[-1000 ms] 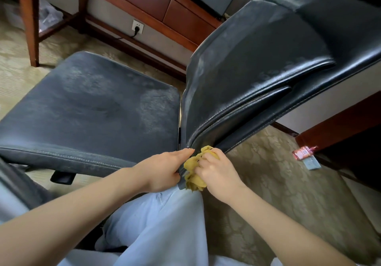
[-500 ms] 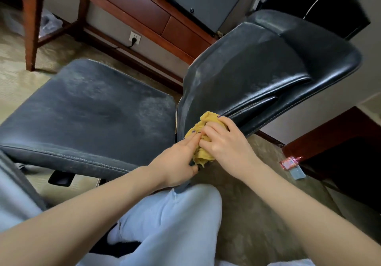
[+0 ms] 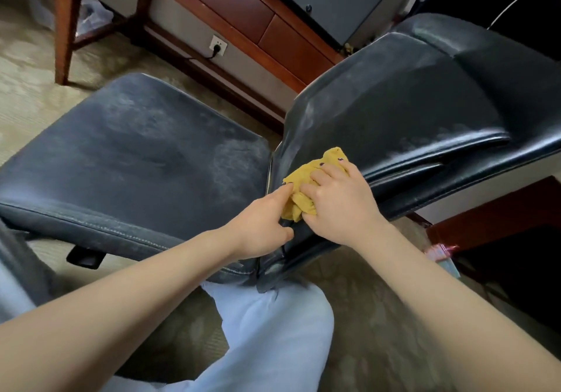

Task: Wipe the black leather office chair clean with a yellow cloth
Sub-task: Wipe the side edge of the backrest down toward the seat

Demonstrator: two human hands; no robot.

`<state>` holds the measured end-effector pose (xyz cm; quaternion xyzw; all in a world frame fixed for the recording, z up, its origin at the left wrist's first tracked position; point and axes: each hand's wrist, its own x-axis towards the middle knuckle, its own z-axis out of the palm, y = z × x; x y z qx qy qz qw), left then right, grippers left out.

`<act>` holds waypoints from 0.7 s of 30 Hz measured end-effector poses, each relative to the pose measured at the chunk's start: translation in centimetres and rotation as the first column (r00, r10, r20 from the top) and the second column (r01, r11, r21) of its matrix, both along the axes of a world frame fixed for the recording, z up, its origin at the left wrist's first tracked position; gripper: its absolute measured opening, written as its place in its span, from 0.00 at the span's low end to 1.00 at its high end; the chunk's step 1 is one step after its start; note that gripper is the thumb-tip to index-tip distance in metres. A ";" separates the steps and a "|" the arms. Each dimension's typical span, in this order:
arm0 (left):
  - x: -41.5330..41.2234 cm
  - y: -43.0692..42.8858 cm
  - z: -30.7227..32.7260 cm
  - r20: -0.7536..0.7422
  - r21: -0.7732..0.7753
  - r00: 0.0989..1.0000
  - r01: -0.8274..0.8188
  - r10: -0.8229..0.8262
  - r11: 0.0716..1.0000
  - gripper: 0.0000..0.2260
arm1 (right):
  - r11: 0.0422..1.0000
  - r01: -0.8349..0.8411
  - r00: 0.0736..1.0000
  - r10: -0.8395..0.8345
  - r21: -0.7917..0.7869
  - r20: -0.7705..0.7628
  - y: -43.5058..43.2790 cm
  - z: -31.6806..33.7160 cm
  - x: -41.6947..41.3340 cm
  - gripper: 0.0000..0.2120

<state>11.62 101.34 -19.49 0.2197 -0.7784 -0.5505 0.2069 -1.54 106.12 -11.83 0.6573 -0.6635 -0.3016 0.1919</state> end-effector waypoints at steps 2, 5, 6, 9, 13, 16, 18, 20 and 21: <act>-1.2 -0.2 -0.7 0.025 0.064 1.000 0.002 -0.003 0.998 0.24 | 0.996 0.007 0.999 -0.005 0.087 -0.031 -0.4 -0.3 0.6 0.19; -2.6 -0.2 -2.4 0.038 0.166 0.999 -0.004 -0.002 0.986 0.21 | 0.981 0.030 0.997 -0.016 0.190 -0.074 -1.1 -1.5 1.3 0.20; -2.9 -0.2 -3.1 0.039 0.202 0.999 -0.005 -0.003 0.979 0.21 | 0.974 0.043 0.995 -0.021 0.224 -0.101 -1.3 -2.1 1.5 0.20; -3.4 -0.3 -5.4 0.086 0.266 0.995 0.019 -0.044 0.964 0.25 | 0.948 0.082 0.977 -0.016 0.309 -0.213 -1.9 -4.8 1.9 0.23; -3.6 -0.5 -7.9 0.125 0.333 0.981 0.102 -0.151 0.937 0.32 | 0.886 0.107 0.917 0.088 0.452 -0.390 -1.7 -9.0 2.0 0.31; -4.1 -0.8 -9.7 0.156 0.315 0.965 0.152 -0.209 0.937 0.34 | 0.864 0.167 0.840 0.127 0.474 -0.527 -1.2 -11.8 1.8 0.33; -4.4 -1.5 -10.8 0.249 0.220 0.948 0.142 -0.197 0.965 0.26 | 0.857 0.179 0.814 0.147 0.484 -0.562 -1.1 -13.5 1.5 0.33; -4.2 -2.4 -11.6 0.464 0.067 0.866 0.174 -0.185 0.982 0.26 | 0.835 0.177 0.795 0.190 0.521 -0.576 -1.3 -14.8 1.2 0.34; -3.9 -2.9 -11.9 0.582 -0.017 0.795 0.222 -0.171 0.975 0.28 | 0.822 0.177 0.791 0.208 0.541 -0.576 -1.4 -15.4 1.1 0.34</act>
